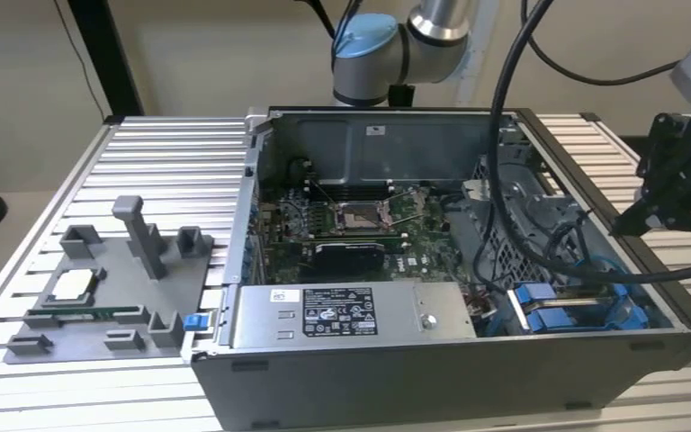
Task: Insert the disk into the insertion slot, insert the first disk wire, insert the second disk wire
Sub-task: 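Insert the second disk wire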
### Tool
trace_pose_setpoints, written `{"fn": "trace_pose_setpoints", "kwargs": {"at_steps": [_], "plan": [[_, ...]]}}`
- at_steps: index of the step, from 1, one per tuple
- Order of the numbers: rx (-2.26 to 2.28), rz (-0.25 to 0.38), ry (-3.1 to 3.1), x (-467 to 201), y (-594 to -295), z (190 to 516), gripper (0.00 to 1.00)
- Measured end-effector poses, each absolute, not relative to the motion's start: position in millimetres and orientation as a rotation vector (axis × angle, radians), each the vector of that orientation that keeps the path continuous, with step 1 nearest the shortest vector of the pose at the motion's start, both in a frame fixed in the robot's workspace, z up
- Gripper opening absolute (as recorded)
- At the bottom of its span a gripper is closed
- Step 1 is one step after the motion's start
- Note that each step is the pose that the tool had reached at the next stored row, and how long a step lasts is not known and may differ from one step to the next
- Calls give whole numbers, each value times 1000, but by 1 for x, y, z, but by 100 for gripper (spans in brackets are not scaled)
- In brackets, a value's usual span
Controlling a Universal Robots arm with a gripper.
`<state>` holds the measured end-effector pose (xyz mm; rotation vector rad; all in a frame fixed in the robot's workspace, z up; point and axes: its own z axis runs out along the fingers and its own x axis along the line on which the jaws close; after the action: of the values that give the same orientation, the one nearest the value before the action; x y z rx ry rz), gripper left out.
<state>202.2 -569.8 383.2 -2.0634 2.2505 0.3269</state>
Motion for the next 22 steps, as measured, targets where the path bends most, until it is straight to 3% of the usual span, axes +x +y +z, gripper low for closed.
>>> {"fn": "trace_pose_setpoints", "kwargs": {"at_steps": [22], "plan": [[-2052,321,2227,142,-597,390,0]]}}
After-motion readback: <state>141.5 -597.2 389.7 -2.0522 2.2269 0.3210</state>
